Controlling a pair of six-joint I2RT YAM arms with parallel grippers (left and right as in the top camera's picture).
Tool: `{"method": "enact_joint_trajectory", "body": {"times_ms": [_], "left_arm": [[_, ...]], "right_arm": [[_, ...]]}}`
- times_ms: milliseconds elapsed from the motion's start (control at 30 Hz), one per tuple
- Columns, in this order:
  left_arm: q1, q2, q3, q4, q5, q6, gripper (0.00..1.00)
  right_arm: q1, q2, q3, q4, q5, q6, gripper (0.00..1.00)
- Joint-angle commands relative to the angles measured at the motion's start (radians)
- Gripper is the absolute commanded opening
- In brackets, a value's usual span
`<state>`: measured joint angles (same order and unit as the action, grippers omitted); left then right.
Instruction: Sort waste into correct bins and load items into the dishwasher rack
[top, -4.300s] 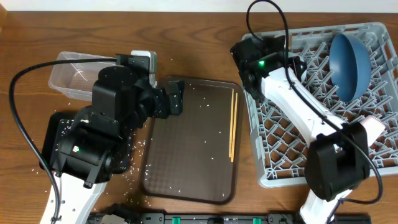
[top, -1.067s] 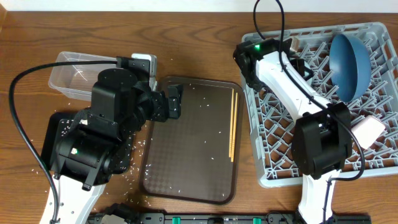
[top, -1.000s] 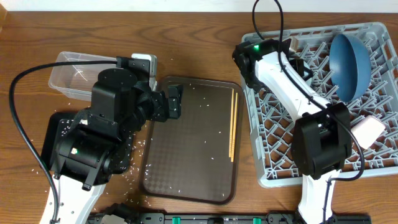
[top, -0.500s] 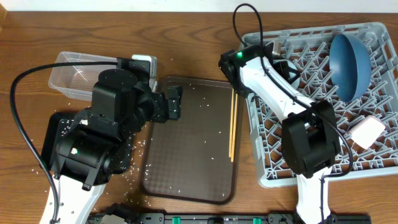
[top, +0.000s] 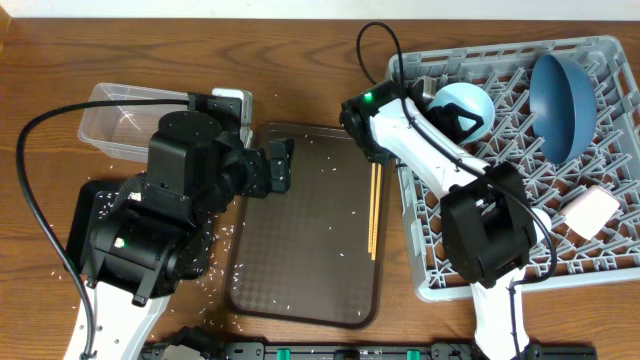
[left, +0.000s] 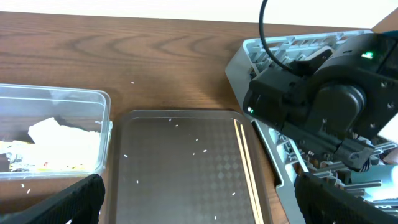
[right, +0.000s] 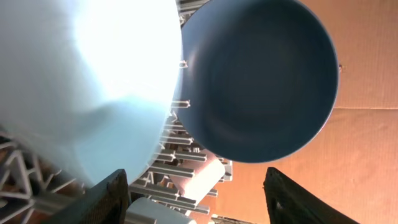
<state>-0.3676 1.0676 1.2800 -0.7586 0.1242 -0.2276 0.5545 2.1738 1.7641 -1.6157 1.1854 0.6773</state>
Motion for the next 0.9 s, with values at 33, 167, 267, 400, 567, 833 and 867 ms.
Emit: {"method": "enact_joint_trajectory", "body": {"times_ms": [33, 167, 267, 400, 567, 833, 867], "left_arm": [[0.005, -0.010, 0.007, 0.000, -0.012, 0.018, 0.98], [0.005, -0.010, 0.007, 0.000, -0.012, 0.018, 0.98], [0.005, -0.010, 0.007, 0.000, -0.012, 0.018, 0.98], [0.005, -0.010, 0.007, 0.000, -0.012, 0.018, 0.98], [0.005, -0.010, 0.007, -0.005, -0.012, 0.019, 0.98], [0.021, -0.047, 0.007, -0.027, -0.120, 0.144, 0.98], [0.031, -0.060, 0.007, -0.034, -0.135, 0.139, 0.98]], "right_arm": [[0.035, -0.005, 0.007, -0.001, 0.013, 0.038, 0.60], [0.043, -0.014, 0.007, 0.001, 0.011, 0.064, 0.50], [0.042, -0.014, 0.007, 0.000, -0.002, 0.071, 0.48], [0.037, -0.023, 0.032, 0.002, -0.087, 0.131, 0.49], [0.008, -0.066, 0.208, 0.010, -0.327, 0.069, 0.49], [-0.060, -0.175, 0.491, 0.074, -0.809, -0.155, 0.58], [-0.079, -0.189, 0.502, 0.079, -0.861, -0.155, 0.59]]}}
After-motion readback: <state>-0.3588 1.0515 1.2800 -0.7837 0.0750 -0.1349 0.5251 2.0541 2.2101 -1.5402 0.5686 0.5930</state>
